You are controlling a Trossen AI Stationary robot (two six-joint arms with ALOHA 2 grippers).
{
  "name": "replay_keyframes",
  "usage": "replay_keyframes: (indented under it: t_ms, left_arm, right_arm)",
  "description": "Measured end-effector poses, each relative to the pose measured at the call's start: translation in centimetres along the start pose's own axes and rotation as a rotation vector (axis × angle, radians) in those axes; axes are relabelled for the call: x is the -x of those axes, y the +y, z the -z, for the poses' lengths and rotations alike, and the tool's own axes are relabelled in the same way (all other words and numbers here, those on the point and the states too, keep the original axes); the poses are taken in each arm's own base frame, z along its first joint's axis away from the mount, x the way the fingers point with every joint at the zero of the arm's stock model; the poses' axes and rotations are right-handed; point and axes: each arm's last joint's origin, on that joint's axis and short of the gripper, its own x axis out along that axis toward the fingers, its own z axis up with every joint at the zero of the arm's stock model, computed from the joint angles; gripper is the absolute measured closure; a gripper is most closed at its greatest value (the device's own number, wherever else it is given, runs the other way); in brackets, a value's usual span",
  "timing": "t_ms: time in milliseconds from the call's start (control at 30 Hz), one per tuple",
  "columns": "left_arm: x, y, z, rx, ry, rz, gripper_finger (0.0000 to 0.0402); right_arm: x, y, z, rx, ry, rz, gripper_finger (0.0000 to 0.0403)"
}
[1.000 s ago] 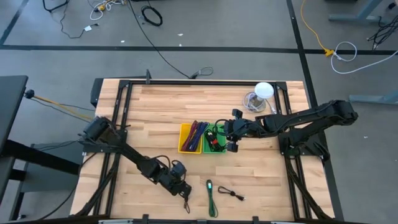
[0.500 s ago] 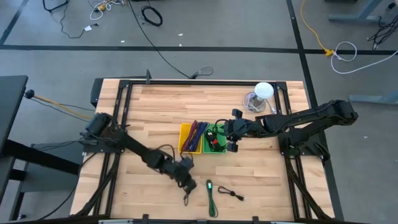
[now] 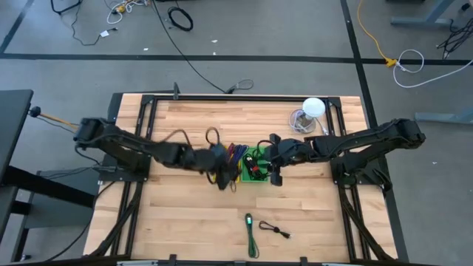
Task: Pick & Place USB Port
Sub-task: Put the black charger cable into the green basket
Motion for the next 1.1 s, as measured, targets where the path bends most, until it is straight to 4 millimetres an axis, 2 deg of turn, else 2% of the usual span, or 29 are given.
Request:
replay_keyframes:
  t_ms: [167, 333, 567, 800, 1100]
  left_arm:
    - [1.1, 2.0, -3.2, -0.073, -0.133, -0.031, 0.0395]
    - [1.4, 2.4, -4.9, -0.126, -0.24, 0.033, 0.0395]
    - [1.3, 2.7, -5.2, -0.167, -0.244, 0.033, 0.0395]
    - [1.4, 2.5, -5.5, -0.226, -0.285, 0.041, 0.0395]
    - [3.0, 3.0, -6.5, -0.23, -0.312, 0.028, 0.0396]
  right_arm:
    - [0.1, 0.2, -1.4, 0.043, -0.144, -0.045, 0.0296]
    - [0.2, -0.7, -2.4, 0.036, -0.243, -0.016, 0.0296]
    - [0.3, -2.1, -2.9, 0.012, -0.287, 0.003, 0.0296]
    - [0.2, -2.3, -3.0, 0.009, -0.309, -0.032, 0.0291]
    - [0.1, -2.4, -2.9, 0.009, -0.295, -0.01, 0.0291]
